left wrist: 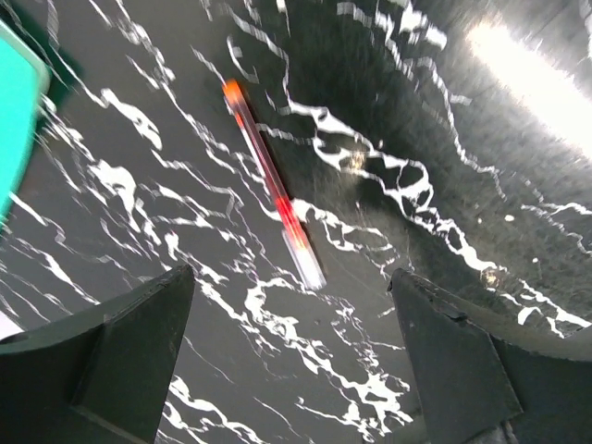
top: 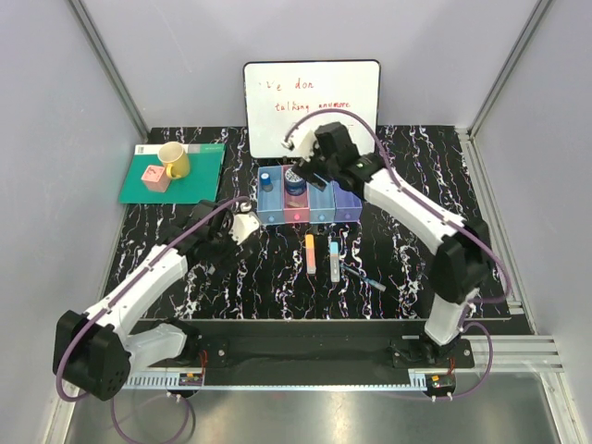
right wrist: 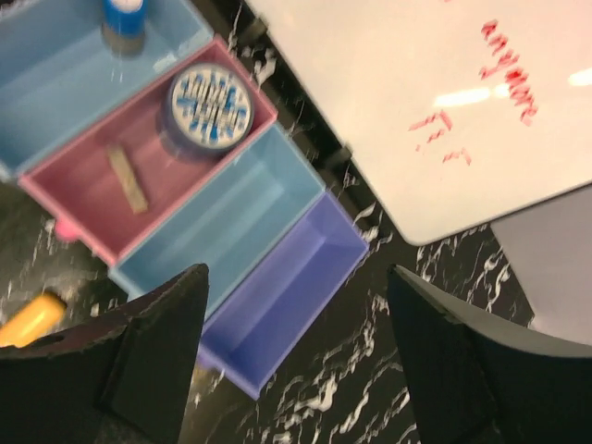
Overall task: Sort the stationery into containers
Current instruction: Pick up the pen from the center of the board.
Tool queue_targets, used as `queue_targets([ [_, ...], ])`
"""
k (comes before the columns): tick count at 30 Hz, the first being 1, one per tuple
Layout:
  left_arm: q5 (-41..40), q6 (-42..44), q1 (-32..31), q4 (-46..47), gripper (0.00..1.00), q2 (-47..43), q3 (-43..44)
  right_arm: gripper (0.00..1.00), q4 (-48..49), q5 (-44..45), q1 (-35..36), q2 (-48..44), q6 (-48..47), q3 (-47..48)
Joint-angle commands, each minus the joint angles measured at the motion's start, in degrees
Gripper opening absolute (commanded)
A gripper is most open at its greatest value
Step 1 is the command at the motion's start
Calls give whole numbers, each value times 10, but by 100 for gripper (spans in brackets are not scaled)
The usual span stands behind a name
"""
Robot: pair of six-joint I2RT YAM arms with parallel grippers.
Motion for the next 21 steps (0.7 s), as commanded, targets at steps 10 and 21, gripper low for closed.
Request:
queue_targets([
  [10, 4, -24, 21, 3, 99, 57, -34, 88, -114, -85, -4, -241, -36, -324],
  [21, -33, -12, 37, 56, 95, 123, -55, 82, -115, -114, -3, -300, -37, -455],
])
